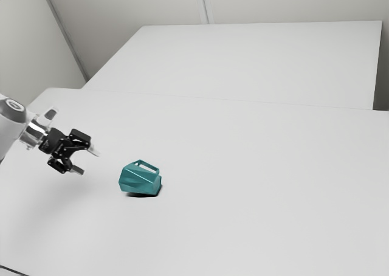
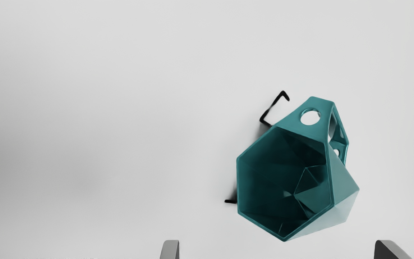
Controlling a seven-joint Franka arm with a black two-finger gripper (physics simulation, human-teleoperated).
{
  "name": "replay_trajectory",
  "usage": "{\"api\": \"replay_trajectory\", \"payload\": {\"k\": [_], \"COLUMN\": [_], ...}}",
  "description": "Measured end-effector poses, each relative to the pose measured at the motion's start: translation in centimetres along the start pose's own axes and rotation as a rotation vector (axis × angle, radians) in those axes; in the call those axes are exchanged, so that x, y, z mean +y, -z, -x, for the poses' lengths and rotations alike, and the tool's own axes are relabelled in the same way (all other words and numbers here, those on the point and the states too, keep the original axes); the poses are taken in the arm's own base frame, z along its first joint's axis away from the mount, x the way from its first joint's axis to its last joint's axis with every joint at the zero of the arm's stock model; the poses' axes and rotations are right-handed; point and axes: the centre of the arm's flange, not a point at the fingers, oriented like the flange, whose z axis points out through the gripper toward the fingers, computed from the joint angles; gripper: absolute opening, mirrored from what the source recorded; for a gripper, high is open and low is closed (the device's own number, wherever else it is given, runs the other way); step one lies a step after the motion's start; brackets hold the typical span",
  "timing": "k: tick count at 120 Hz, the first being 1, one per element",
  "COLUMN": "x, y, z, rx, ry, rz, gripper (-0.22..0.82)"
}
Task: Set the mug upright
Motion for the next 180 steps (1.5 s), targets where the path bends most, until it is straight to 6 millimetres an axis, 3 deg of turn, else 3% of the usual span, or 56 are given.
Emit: {"api": "replay_trajectory", "payload": {"k": [57,68,84,90,112,140,180], "x": [-4.9,-3.5,4.3,5.7,4.6,5.3,4.8], "y": [2.0,0.0,-7.1,-8.4,-8.0,-9.0,-11.0], "z": [0.5,0.0,-0.5,-0.4,-0.8,-0.8,-1.2], "rx": [0.06,0.024,-0.114,-0.137,-0.121,-0.125,-0.097], "ry": [-0.077,-0.122,-0.297,-0.33,-0.331,-0.356,-0.305], "rz": [0.045,0.042,0.021,0.019,0.026,0.049,0.161], "gripper": [0.58,0.58,0.58,0.58,0.58,0.58,0.57]}}
